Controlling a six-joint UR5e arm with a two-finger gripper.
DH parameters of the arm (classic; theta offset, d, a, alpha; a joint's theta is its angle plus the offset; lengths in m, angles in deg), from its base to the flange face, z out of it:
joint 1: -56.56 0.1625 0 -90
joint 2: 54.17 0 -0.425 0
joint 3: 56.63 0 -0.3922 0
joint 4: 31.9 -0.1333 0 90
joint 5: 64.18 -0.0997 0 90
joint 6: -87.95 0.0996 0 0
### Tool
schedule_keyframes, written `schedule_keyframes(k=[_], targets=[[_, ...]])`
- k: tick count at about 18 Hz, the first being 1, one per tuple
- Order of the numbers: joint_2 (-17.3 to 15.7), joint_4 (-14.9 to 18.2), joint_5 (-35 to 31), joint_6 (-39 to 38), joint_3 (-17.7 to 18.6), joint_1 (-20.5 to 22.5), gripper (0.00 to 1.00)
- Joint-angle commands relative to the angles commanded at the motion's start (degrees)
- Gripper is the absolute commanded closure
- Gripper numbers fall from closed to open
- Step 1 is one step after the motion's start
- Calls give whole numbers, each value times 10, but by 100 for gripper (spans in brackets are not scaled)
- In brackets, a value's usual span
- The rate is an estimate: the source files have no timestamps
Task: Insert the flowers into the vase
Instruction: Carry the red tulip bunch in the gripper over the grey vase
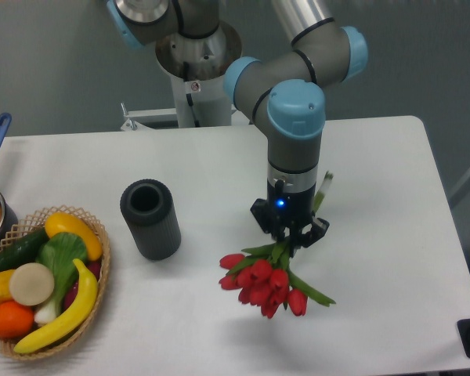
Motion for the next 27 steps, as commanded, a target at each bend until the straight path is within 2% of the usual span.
schedule_keyframes(k=[2,6,9,12,14,16,23,27], targets=[[4,-4,83,-33,-10,-2,100],[2,-4,207,-61,-40,-2,100],[0,-11,250,-70,-62,-17,100],[-1,-40,268,-73,-69,-40,100],[-2,-50,321,-77,-68,-43,100],[-5,-50,381,-78,-57,-37,100],[-113,-51,501,-72,62,18,100],[-139,-51,563,-70,89,47,100]])
